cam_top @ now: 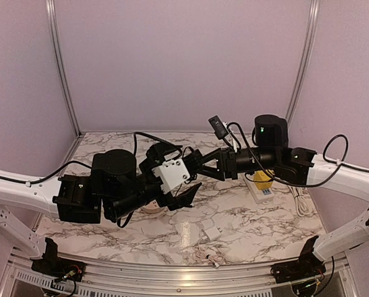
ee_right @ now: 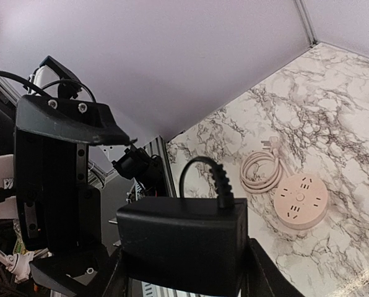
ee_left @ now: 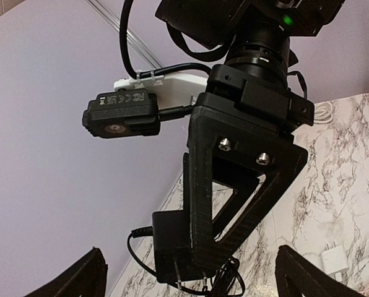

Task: Insert the plug
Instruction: Pass from the right arm to the left

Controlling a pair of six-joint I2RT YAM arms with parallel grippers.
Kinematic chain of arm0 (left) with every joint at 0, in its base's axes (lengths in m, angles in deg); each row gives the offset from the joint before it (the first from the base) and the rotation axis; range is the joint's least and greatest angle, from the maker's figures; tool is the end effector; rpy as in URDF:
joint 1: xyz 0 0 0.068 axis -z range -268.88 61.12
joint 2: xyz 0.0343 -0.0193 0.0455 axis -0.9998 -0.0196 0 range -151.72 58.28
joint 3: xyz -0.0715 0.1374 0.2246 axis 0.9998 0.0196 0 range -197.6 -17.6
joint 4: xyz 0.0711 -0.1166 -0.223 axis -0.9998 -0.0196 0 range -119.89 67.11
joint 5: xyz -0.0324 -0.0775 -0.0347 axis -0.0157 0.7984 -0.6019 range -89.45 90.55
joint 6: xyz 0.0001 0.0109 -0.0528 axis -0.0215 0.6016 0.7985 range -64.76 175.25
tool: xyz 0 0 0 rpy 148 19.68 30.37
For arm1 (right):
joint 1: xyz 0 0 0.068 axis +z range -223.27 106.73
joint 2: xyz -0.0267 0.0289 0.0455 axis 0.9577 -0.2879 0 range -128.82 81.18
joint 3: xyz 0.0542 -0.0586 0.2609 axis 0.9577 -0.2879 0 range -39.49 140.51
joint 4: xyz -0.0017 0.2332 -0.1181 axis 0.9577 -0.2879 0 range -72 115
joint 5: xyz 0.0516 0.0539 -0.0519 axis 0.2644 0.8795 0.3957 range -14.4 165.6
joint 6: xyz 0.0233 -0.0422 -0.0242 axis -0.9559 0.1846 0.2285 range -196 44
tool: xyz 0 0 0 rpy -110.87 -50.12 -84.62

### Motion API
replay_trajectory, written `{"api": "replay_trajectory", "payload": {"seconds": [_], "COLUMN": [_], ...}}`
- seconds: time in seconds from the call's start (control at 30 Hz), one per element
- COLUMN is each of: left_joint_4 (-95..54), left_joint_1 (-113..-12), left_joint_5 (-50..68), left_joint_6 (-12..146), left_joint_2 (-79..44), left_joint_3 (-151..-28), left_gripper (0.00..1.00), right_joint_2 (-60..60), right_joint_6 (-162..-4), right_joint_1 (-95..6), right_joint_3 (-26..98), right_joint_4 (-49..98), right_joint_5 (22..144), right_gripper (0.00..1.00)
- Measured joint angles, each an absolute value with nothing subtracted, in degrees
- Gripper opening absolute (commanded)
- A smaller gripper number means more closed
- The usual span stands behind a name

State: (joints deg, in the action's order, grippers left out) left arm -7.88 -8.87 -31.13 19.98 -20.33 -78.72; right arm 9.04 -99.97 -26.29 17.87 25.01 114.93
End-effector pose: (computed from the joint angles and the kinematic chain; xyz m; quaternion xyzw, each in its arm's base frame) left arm 0.0746 -0.3156 0.3514 0.4858 0.5314 -0.0709 0.6903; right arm 0.1809 0.2269 0.3344 -0.3501 0.6900 0.5506 0.3133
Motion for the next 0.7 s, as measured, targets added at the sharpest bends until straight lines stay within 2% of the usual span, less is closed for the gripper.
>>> {"api": "replay_trajectory", "payload": {"seconds": [0.7], "left_joint_4": [-9.4], "left_joint_1": [-9.0], "left_joint_5": [-33.8], "left_joint_6": [19.3], "left_joint_2": [-19.4], "left_joint_3": [-78.9], "left_gripper": [0.93], "right_joint_2": [7.1], "right_joint_6": [-99.5], "right_joint_1": [-26.3], "right_joint_3": [18.3], "right_joint_4": [24.9], "right_joint_5": [114.9], "right_gripper": [0.40]}}
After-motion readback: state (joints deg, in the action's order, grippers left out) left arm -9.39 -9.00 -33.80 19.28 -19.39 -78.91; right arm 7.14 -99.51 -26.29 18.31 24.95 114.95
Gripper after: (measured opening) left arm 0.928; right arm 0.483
